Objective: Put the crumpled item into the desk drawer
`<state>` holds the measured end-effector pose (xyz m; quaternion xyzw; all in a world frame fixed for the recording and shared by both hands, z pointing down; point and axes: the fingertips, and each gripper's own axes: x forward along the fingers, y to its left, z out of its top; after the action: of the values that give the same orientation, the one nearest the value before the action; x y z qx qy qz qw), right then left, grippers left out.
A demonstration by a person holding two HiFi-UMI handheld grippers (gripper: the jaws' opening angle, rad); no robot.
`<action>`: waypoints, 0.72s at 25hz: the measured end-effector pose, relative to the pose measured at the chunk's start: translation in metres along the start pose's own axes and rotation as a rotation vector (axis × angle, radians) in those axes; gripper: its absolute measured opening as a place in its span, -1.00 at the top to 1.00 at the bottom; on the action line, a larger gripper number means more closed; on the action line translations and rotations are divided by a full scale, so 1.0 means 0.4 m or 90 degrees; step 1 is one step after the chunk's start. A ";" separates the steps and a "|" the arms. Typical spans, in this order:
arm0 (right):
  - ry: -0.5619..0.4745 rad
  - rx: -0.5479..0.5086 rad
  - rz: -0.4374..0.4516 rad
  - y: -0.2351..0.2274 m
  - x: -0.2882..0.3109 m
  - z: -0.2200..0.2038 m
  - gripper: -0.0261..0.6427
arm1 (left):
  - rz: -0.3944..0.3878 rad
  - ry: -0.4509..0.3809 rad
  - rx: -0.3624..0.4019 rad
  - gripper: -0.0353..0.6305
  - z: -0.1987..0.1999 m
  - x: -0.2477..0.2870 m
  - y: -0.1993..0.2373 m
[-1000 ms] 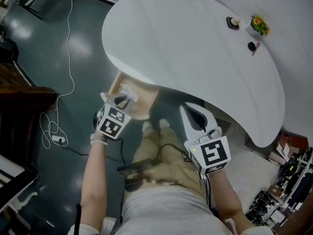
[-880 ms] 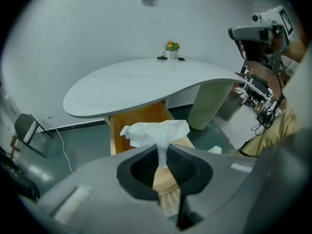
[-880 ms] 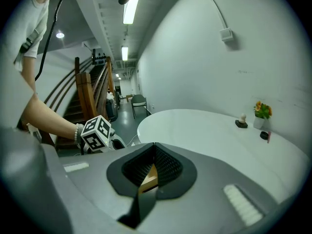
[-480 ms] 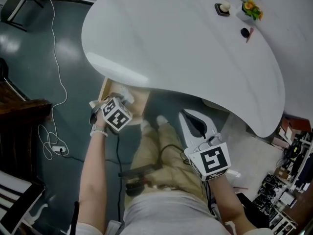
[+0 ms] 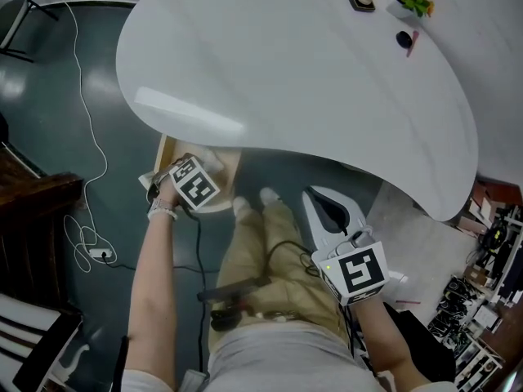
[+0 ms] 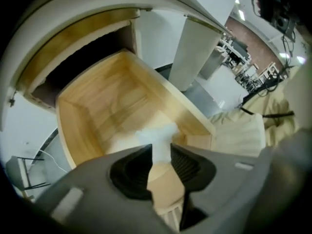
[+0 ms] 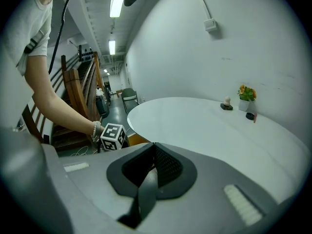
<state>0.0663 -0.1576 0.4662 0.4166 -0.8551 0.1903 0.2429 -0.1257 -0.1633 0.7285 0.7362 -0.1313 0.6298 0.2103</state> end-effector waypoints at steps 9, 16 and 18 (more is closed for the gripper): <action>-0.008 -0.014 0.020 0.004 0.013 0.008 0.91 | 0.062 -0.088 -0.038 0.79 0.025 -0.045 0.030; -0.019 -0.043 0.046 0.026 0.017 0.039 0.91 | 0.095 -0.180 -0.119 0.90 0.029 -0.133 0.029; -0.020 -0.053 0.056 0.036 0.021 0.046 0.91 | 0.107 -0.208 -0.143 0.90 0.028 -0.164 0.026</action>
<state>0.0454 -0.1643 0.4543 0.3708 -0.8836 0.1584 0.2381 -0.1321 -0.1824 0.6641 0.7868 -0.2942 0.4986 0.2138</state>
